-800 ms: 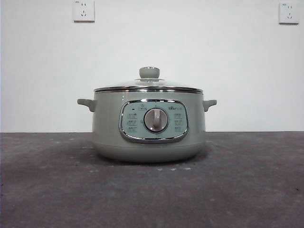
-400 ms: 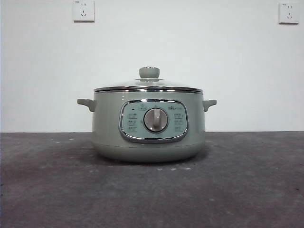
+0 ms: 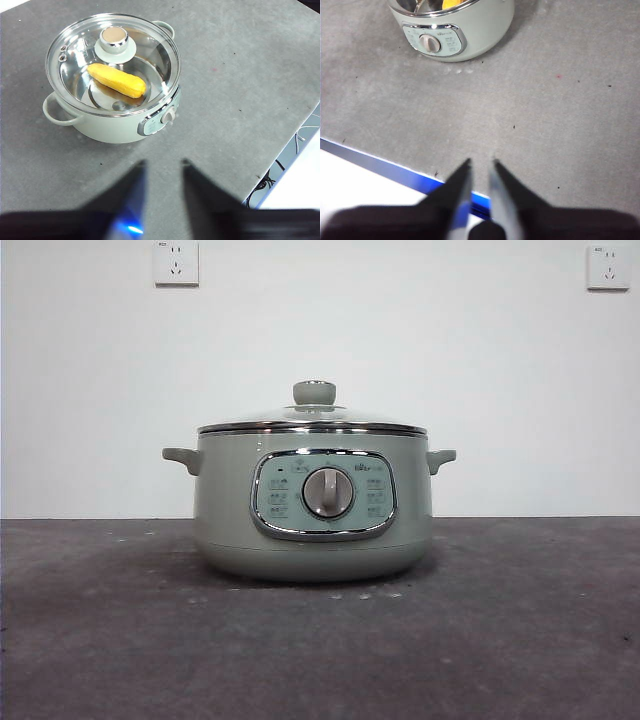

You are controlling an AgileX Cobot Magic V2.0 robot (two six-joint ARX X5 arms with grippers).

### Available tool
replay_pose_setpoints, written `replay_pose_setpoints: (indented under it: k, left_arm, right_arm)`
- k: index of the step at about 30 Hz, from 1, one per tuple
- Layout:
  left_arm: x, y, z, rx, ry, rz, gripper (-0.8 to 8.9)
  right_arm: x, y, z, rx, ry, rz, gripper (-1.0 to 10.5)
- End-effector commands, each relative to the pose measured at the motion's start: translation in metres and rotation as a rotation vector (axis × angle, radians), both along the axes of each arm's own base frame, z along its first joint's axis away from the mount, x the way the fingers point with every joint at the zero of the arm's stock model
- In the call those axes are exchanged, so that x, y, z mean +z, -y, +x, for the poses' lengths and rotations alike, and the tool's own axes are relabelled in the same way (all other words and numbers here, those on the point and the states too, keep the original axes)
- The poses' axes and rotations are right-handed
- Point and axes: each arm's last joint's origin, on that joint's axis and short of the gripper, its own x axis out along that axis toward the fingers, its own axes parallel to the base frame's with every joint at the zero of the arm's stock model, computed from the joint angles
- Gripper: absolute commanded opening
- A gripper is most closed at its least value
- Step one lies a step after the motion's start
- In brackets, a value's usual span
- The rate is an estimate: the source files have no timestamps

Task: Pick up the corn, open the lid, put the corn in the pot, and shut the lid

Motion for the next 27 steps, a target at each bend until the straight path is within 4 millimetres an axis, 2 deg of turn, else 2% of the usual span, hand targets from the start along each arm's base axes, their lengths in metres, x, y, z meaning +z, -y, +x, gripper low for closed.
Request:
replay_pose_setpoints:
  k: [1,20,27]
  left_arm:
    - [-0.0001,0.0,0.0002,0.006,-0.006,-0.006,-0.08]
    - [-0.0013,0.0015,0.0032,0.007,-0.013,-0.001,-0.03]
    - [0.0009,0.0038,0.0082,0.0,0.034,0.0,-0.03]
  right_arm:
    - [-0.0037,0.0006,-0.0009,0.007,-0.022,-0.023,-0.1]
    - [-0.0035,0.0007,-0.001,-0.004,-0.027,-0.012,0.0]
    - [-0.0035,0.0007,-0.001,-0.004,-0.027,-0.012,0.0]
